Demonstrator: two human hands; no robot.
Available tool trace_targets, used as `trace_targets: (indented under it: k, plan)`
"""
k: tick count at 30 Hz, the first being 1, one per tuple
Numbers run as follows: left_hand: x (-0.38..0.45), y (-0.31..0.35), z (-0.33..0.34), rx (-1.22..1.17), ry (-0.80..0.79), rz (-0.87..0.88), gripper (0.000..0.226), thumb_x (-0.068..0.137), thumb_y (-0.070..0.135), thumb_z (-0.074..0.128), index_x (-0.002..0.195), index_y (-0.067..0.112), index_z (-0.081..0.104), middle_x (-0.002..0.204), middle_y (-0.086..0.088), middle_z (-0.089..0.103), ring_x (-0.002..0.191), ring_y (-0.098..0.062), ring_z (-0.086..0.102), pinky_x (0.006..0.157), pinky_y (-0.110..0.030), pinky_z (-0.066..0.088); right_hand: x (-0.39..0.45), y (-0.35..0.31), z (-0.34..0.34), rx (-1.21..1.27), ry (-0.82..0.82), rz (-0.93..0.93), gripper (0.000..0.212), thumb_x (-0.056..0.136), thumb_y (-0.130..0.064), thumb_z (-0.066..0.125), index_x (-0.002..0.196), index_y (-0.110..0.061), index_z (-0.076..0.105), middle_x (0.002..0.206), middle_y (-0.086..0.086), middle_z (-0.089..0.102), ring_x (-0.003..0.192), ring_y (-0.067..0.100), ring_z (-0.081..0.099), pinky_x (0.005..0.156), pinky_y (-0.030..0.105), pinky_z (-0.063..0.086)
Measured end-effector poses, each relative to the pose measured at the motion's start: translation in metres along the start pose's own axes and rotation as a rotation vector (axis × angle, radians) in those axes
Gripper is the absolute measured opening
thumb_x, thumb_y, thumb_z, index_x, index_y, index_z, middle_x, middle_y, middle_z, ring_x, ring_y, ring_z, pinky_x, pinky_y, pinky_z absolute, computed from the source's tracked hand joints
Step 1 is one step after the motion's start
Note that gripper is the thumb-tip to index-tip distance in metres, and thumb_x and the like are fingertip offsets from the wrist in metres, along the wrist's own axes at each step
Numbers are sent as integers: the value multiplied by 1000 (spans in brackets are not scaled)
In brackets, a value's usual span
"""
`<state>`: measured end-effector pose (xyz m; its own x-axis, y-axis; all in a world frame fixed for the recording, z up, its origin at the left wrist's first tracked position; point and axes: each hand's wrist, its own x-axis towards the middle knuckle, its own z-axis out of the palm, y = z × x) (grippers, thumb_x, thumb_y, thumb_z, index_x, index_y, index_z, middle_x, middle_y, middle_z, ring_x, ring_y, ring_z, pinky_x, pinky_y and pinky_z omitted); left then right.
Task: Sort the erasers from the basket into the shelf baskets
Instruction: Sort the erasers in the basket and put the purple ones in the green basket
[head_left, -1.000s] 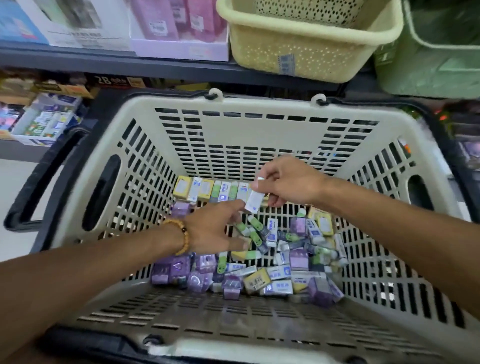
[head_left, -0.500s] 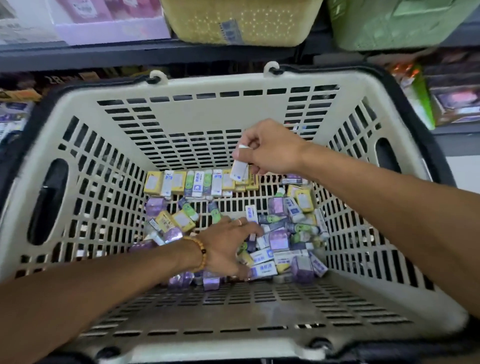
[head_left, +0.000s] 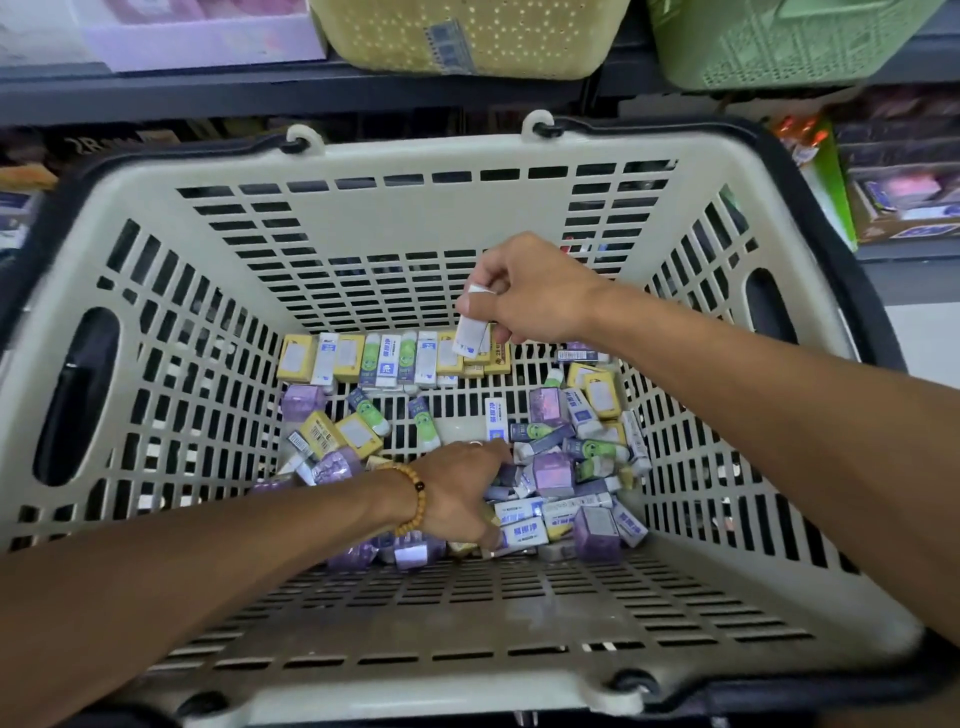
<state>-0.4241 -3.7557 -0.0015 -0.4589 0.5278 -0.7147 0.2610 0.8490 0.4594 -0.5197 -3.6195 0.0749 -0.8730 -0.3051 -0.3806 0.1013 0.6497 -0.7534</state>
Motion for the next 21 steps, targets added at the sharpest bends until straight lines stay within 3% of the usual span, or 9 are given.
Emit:
trace_targets:
  k: [5, 9, 12, 15, 17, 21]
  plan:
    - [3, 0, -10, -11, -37, -64, 75, 74, 42, 79, 132, 12, 42, 125, -6, 55, 108, -23, 55, 91, -36, 50, 2, 1, 1, -4, 4, -5, 17, 96, -24, 62, 95, -8, 67, 77, 1, 66, 68, 14, 70, 67, 30, 58]
    - [6, 6, -9, -34, -70, -131, 66, 70, 45, 81, 118, 11, 51, 113, -6, 57, 102, -22, 58, 89, -37, 53, 4, 2, 1, -11, 1, -2, 17, 95, -24, 62, 92, -9, 67, 75, 2, 66, 65, 12, 69, 67, 30, 58]
    - [6, 6, -7, -15, -76, -129, 67, 71, 43, 81, 121, 13, 51, 121, -5, 56, 108, -23, 57, 92, -38, 52, 5, 2, 2, -16, 4, 1, 16, 95, -25, 63, 92, -9, 67, 75, 3, 67, 67, 14, 70, 69, 31, 58]
    - [4, 2, -6, -58, -50, -81, 55, 72, 39, 81, 113, 17, 53, 100, 5, 57, 92, -16, 57, 77, -28, 50, 5, 2, 2, -24, 3, 0, 16, 95, -25, 63, 94, -9, 67, 77, 4, 68, 68, 15, 70, 72, 33, 59]
    - [4, -2, -7, -92, -61, -57, 59, 72, 38, 82, 118, 18, 49, 95, 8, 55, 91, -15, 56, 74, -27, 47, 5, 2, 2, -19, 0, -1, 16, 95, -24, 63, 95, -9, 67, 78, 3, 67, 66, 13, 69, 72, 34, 59]
    - [7, -2, -8, 25, -126, -52, 72, 74, 47, 76, 128, 14, 44, 106, 2, 51, 95, -17, 52, 72, -28, 47, 5, 2, 3, -37, 3, -6, 16, 94, -24, 64, 95, -9, 68, 73, 0, 65, 61, 9, 66, 68, 29, 57]
